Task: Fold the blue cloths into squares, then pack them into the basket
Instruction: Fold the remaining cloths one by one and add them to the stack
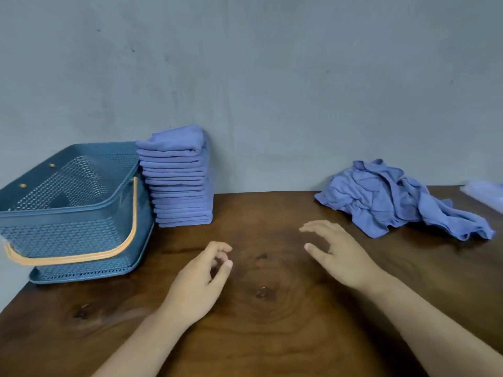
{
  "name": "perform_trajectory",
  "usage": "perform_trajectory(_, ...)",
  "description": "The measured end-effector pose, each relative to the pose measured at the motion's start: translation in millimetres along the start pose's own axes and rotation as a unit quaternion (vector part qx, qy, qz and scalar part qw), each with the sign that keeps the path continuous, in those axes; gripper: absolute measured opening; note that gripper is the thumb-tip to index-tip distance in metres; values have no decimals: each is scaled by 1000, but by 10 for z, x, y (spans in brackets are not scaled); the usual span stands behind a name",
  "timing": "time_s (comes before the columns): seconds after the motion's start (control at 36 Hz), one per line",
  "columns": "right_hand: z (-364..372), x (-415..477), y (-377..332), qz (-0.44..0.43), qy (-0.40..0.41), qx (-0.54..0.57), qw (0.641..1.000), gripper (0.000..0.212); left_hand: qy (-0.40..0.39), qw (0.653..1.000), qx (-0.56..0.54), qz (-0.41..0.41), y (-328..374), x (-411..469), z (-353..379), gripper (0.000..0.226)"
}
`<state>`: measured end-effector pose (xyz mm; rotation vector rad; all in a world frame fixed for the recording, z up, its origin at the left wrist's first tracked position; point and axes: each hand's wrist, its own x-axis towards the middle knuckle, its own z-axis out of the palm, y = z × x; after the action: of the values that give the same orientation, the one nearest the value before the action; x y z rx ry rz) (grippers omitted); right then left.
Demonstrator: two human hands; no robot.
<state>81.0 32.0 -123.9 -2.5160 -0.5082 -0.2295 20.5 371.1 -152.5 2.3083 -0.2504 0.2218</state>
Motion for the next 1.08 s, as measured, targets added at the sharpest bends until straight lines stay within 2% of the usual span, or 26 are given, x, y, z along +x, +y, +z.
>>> perform_trajectory(0.17,-149,-277,685,90,107,23,990,34,-34,995,95,29,333,74,396,21)
perform_trajectory(0.31,-317,-233,1016,187,199,32,961,38,-35,991,116,47,638,416,831,19)
perform_trajectory(0.47,-340,-252,1235,238,216,57,945,45,-58,990,93,91,1206,1143,1481,17)
perform_trajectory(0.61,-389,-218,1357,259,234,57,935,46,-50,979,97,174,1775,1946,2059,20)
perform_trajectory(0.75,-558,-219,1620,313,293,55,902,42,-49,944,157,287,2326,2702,2597,29)
perform_trajectory(0.89,-621,-223,1722,334,350,73,872,39,-80,885,303,345,2748,3193,3020,58)
perform_trajectory(0.94,-648,-230,1735,333,360,68,869,38,-85,857,374,345,2878,3313,3131,51)
perform_trajectory(1.0,-658,-238,1751,336,363,68,867,37,-76,831,429,347,2953,3383,3208,31)
perform_trajectory(1.06,-656,-245,1765,338,364,69,865,36,-78,828,437,342,2943,3448,3236,25)
perform_trajectory(1.08,-654,-247,1772,337,364,68,866,36,-78,841,420,332,2923,3471,3218,23)
